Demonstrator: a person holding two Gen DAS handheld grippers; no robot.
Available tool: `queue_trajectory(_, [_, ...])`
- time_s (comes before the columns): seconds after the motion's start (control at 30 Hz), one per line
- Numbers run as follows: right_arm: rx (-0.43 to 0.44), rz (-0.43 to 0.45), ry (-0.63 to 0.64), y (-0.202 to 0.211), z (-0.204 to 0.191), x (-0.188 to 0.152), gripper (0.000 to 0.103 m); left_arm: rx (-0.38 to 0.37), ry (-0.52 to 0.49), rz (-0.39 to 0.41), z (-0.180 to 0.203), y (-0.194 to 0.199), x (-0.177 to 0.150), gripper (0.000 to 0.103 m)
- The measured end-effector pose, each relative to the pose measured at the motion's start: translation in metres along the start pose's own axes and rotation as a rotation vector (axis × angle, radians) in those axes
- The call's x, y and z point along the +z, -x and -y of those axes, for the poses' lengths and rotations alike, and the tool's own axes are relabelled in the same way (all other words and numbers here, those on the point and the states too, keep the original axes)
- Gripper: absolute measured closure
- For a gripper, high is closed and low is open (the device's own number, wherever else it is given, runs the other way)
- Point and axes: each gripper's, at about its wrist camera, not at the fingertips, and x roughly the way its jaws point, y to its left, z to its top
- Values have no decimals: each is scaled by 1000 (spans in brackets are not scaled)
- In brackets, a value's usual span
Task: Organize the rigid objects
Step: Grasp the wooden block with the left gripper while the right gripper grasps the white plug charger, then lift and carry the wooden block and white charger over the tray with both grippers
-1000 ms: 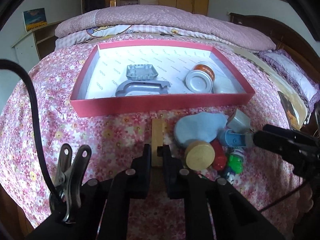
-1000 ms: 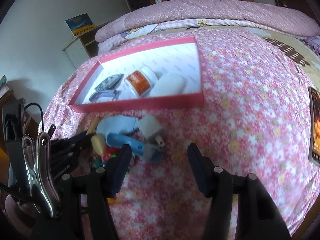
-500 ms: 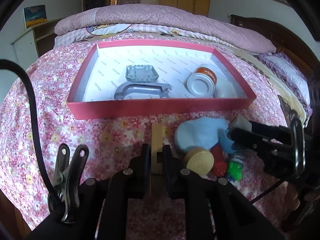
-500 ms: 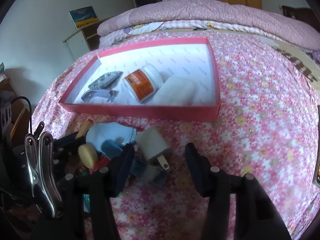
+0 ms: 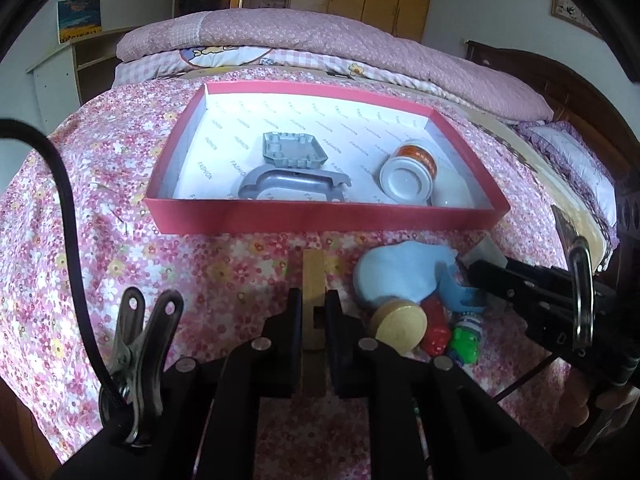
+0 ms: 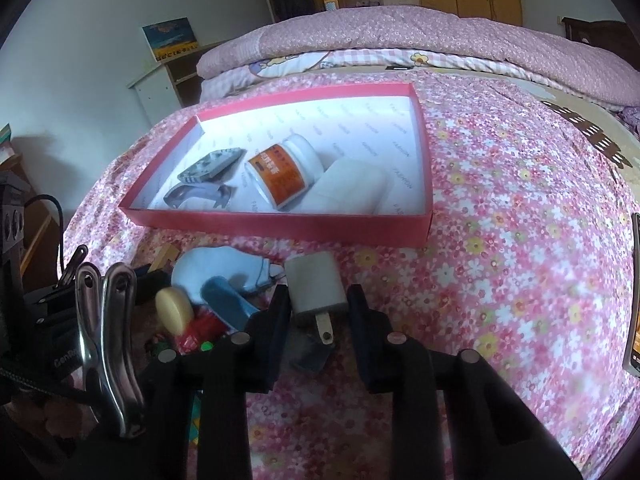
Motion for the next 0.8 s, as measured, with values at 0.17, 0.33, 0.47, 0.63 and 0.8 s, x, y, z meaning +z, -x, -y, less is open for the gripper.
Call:
queue_trajectory(0.17, [4, 9, -6, 5, 0, -1, 73, -4, 8, 18, 0, 8, 2, 92])
queue_trajectory(0.33, [12, 31, -18, 15, 1, 0, 73, -5, 20, 42, -2, 18, 5, 91])
queue_trajectory(0.47, [25, 46, -29, 23, 3, 1, 73, -11, 33, 59, -3, 26, 7, 92])
queue_trajectory(0.63, [33, 53, -39, 26, 3, 2, 73, -9, 37, 71, -4, 31, 10, 92])
queue_trajectory(0.8, [37, 57, -39, 29, 1, 3, 73, -11, 38, 79, -5, 33, 13, 91])
